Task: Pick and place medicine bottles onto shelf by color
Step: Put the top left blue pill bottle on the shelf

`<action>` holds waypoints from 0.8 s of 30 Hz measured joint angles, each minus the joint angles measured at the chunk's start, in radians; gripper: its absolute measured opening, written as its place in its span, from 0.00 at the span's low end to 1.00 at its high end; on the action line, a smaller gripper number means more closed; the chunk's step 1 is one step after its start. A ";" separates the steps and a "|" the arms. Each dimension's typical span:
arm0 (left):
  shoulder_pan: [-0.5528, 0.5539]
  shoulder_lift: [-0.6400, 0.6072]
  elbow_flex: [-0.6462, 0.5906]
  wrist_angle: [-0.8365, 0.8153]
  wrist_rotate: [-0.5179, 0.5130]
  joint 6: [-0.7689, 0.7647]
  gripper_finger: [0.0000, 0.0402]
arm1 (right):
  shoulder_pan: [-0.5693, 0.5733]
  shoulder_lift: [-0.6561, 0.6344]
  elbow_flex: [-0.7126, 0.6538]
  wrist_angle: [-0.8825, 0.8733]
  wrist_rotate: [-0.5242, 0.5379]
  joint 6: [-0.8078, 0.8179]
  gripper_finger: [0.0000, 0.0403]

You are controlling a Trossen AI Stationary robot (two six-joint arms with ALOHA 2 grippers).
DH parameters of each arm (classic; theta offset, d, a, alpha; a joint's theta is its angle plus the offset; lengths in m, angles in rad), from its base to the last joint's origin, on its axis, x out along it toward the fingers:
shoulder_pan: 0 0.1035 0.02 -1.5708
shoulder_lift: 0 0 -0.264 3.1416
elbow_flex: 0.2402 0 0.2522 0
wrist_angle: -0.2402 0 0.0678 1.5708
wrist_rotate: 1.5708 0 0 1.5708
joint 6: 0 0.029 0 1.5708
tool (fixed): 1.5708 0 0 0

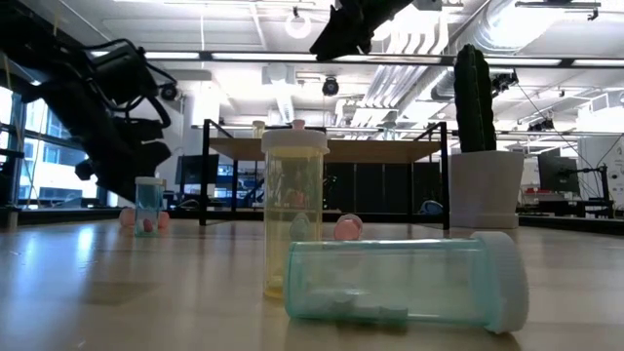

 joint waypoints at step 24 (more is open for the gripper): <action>0.000 0.127 0.000 0.051 -0.033 0.000 0.30 | 0.000 0.000 0.000 0.000 0.000 0.000 0.46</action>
